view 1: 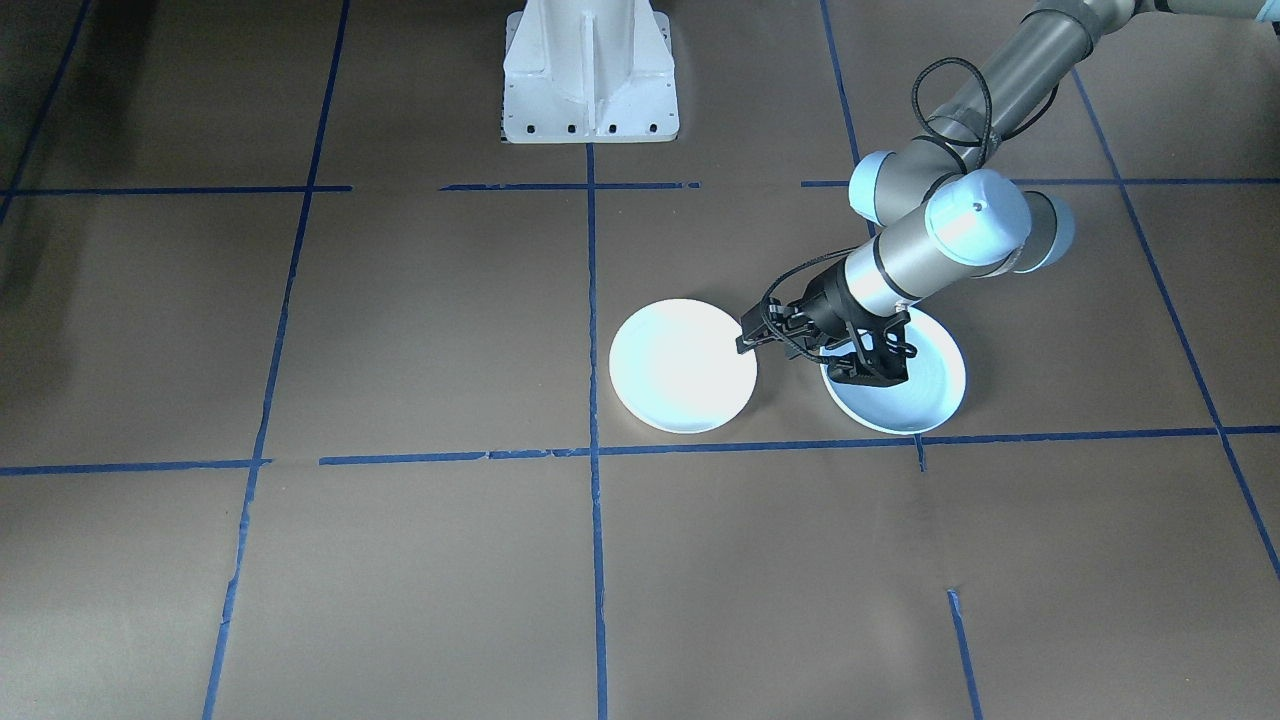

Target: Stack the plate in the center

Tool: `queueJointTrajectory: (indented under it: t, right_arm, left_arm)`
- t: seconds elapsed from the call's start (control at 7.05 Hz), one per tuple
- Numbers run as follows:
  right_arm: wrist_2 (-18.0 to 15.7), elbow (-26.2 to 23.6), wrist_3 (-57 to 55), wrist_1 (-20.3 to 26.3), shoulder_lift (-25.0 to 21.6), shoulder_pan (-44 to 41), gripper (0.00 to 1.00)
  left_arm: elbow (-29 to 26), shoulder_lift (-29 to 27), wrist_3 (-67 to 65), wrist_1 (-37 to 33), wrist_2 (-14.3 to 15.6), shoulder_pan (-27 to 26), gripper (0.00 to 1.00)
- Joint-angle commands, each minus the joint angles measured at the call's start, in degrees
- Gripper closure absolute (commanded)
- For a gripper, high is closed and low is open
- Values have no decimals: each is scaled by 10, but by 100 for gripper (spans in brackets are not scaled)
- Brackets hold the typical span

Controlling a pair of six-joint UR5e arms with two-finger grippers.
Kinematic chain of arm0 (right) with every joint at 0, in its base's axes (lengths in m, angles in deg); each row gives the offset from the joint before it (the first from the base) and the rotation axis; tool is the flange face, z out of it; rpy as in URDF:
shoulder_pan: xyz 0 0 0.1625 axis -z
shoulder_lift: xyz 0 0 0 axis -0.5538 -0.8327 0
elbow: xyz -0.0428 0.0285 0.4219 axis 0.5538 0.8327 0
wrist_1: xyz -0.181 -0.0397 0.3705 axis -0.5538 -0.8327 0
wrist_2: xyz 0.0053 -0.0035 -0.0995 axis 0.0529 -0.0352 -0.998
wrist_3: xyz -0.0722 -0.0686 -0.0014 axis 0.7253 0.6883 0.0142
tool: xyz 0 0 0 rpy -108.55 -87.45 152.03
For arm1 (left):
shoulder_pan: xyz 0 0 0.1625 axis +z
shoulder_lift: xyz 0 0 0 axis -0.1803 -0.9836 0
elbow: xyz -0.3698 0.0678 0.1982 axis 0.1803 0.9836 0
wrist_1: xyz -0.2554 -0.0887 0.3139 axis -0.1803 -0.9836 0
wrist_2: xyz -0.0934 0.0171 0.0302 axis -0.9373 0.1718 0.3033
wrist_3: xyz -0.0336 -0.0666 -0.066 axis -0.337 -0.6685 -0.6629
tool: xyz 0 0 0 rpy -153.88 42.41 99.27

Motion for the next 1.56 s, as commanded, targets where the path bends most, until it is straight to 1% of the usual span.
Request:
queueJointTrajectory:
  t: [0.0, 0.28, 0.57, 0.71, 0.85, 0.99, 1.28, 1.42]
  right_arm:
    - [0, 0, 0, 0, 0, 0, 0]
    - [0, 0, 0, 0, 0, 0, 0]
    - [0, 0, 0, 0, 0, 0, 0]
    - [0, 0, 0, 0, 0, 0, 0]
    - [0, 0, 0, 0, 0, 0, 0]
    - [0, 0, 0, 0, 0, 1, 0]
    - [0, 0, 0, 0, 0, 0, 0]
    - [0, 0, 0, 0, 0, 1, 0]
  left_arm:
    - [-9, -6, 2, 1, 50, 23, 26]
    - [-13, -6, 2, 4, 51, 26, 34]
    - [-13, -6, 3, 12, 51, 27, 36]
    - [-13, -7, 3, 18, 50, 27, 47]
    - [-13, -10, 4, 20, 50, 28, 77]
    - [-13, -11, 3, 20, 50, 29, 100]
    - [-9, -10, 1, 19, 49, 27, 100]
    - [5, -7, 1, 20, 49, 19, 100]
